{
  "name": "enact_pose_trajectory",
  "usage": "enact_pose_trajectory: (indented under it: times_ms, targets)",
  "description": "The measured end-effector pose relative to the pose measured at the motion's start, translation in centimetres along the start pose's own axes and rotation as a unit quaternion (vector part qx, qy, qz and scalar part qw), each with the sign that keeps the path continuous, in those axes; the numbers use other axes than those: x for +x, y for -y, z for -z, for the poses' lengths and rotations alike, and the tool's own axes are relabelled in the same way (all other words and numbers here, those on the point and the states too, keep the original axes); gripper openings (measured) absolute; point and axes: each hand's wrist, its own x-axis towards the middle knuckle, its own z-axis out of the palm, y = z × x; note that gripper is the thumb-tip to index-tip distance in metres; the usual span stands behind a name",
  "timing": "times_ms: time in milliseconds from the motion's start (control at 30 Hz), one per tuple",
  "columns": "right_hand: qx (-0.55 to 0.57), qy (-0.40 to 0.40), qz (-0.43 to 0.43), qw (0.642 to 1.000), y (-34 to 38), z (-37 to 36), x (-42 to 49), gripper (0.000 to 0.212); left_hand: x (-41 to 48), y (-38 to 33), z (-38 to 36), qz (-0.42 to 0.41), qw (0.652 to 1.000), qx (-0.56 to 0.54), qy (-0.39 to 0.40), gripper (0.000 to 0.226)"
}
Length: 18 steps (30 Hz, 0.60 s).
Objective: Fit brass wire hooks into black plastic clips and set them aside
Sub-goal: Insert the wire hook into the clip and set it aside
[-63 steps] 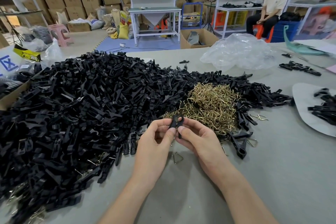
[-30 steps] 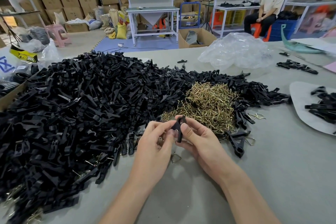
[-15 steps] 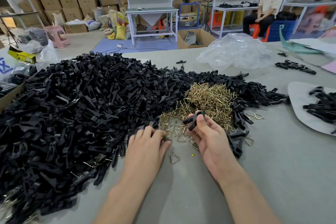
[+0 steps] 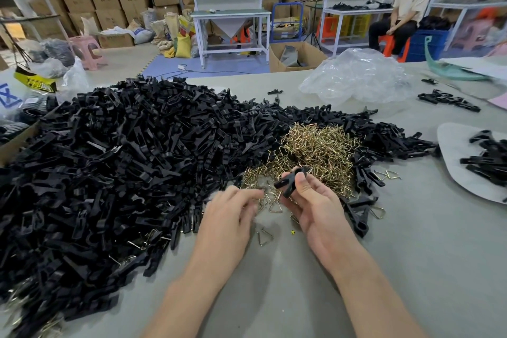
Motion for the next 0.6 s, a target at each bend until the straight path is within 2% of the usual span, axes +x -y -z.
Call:
enact_pose_trajectory:
  times_ms: [100, 200, 300, 400, 500, 600]
  targets:
    - [0.038, 0.048, -0.054, 0.997, 0.1, -0.1, -0.3, 0.023, 0.1, -0.6, 1.1, 0.068, 0.980, -0.161, -0.093, 0.019]
    - [0.067, 0.116, -0.100, 0.986, 0.2, -0.3, -0.8, 0.028, 0.4, -1.1, 1.5, 0.148, 0.920, -0.354, -0.080, 0.019]
    - [0.063, 0.155, -0.116, 0.979, 0.0, -0.7, -1.1, 0.022, 0.5, -1.5, 1.3, 0.198, 0.884, -0.418, -0.066, 0.015]
    - [0.063, 0.144, -0.108, 0.982, -0.1, -0.7, -1.0, 0.018, 0.6, -1.6, 1.2, 0.216, 0.863, -0.453, -0.056, 0.014]
    - [0.077, 0.137, -0.102, 0.982, 0.1, -0.4, -0.9, 0.028, 0.5, -1.6, 1.0, 0.194, 0.880, -0.431, -0.049, 0.015]
    - [0.093, 0.134, -0.106, 0.981, 0.1, -0.2, -0.8, 0.045, 0.1, -1.3, 0.7, 0.132, 0.948, -0.287, -0.043, 0.013]
